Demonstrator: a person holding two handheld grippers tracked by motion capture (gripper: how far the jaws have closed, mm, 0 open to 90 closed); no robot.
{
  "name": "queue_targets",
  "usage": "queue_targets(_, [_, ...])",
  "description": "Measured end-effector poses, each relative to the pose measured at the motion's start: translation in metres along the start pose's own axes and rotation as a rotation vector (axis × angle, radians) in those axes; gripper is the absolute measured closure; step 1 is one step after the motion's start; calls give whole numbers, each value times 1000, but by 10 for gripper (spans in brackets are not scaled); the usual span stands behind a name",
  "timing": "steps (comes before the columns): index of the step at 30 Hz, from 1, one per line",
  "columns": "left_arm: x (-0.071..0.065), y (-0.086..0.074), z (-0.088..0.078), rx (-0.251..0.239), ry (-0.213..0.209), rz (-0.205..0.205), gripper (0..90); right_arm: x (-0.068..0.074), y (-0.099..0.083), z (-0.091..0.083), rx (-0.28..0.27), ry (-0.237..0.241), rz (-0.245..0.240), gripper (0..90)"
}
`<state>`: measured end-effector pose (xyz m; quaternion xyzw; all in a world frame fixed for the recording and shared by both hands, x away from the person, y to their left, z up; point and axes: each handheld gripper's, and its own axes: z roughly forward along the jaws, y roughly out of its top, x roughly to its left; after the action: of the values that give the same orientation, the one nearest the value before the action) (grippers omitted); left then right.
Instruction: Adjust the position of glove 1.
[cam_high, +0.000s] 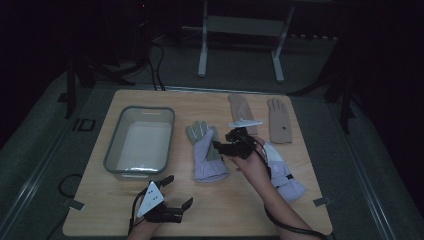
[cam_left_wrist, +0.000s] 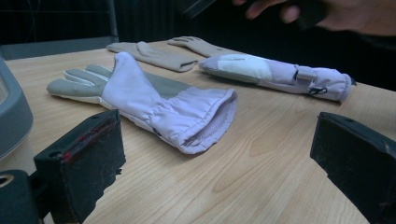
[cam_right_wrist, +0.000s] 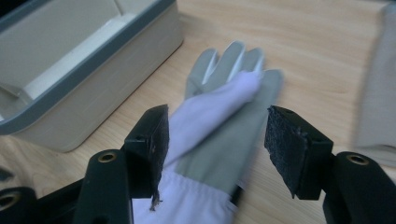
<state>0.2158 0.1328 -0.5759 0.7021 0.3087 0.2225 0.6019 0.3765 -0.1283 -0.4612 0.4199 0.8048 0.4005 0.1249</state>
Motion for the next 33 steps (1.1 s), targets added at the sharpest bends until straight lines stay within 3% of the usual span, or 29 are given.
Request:
queue_targets(8, [0, 0, 0, -2, -8, 0, 32, 1, -4, 64, 86, -53, 50, 354])
queue_targets(15, [1, 0, 0, -2, -13, -5, 32, 3, -19, 98, 158, -109, 82, 375])
queue_targets(18, [1, 0, 0, 1, -13, -5, 32, 6, -22, 100, 131, -115, 81, 492])
queue_targets(21, [1, 0, 0, 1, -14, -3, 32, 10, -26, 99, 112, -103, 99, 671])
queue_targets(24, [0, 0, 0, 5, -13, -3, 32, 9, -29, 96, 95, -87, 168, 812])
queue_targets(28, [1, 0, 0, 5, -14, -6, 32, 7, -28, 92, 102, -64, 247, 852])
queue_targets(33, [1, 0, 0, 3, -19, -10, 32, 13, -21, 70, 54, -97, 226, 854])
